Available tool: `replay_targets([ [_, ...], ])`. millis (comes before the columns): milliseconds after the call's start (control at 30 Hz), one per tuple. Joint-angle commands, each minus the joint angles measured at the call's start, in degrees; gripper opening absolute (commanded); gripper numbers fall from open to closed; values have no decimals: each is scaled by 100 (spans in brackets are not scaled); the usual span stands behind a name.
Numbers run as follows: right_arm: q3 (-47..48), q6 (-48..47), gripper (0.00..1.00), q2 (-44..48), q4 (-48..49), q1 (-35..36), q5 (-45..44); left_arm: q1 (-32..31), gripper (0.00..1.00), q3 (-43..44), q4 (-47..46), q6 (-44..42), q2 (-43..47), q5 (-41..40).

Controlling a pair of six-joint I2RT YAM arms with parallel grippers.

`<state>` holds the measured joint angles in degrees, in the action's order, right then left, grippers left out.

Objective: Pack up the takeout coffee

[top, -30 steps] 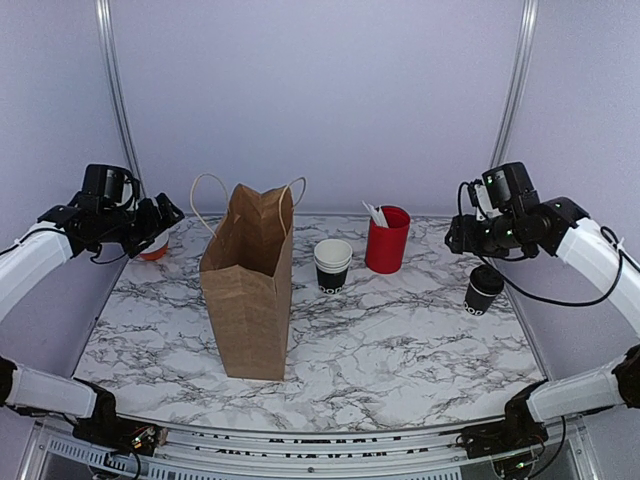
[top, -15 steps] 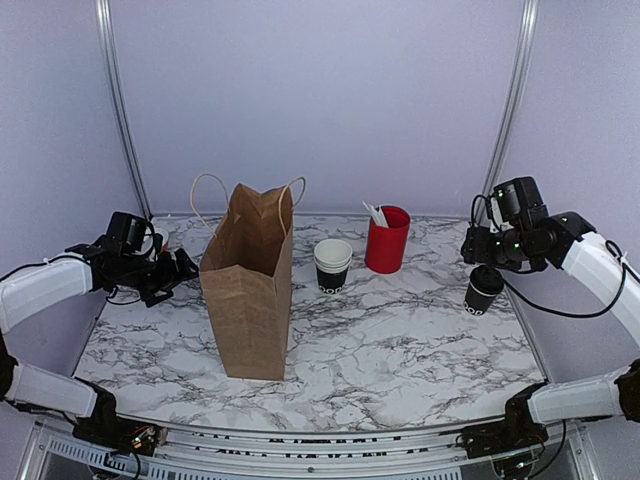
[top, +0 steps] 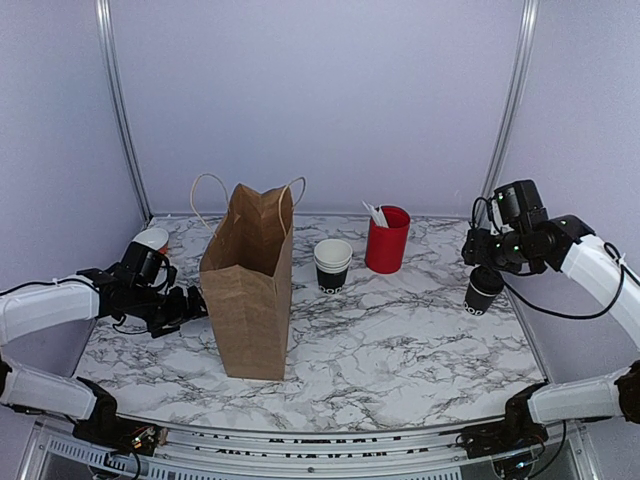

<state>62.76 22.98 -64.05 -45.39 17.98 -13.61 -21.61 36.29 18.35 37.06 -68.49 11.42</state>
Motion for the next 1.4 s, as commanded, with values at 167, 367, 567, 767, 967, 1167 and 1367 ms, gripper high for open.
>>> replay_targets([
  [167, 17, 67, 73, 78, 284, -51, 51, -595, 99, -351, 117, 127, 333, -597],
  [367, -5, 40, 73, 68, 357, -54, 98, -903, 99, -478, 193, 194, 425, -891],
  [567, -32, -1, 73, 34, 481, -58, 191, -1265, 99, -483, 206, 238, 360, -1210],
  [767, -39, -56, 73, 20, 525, -57, 183, -1538, 99, -490, 202, 328, 171, -1431],
  [967, -62, -78, 73, -13, 575, -55, 183, -1947, 99, -361, 156, 408, -44, -1616],
  [1167, -154, -91, 74, 64, 607, -55, 204, -2304, 99, -262, 3, 582, -370, -1679],
  [1367, -182, -118, 74, 50, 643, -49, 235, -2660, 99, -203, -152, 786, -582, -1716],
])
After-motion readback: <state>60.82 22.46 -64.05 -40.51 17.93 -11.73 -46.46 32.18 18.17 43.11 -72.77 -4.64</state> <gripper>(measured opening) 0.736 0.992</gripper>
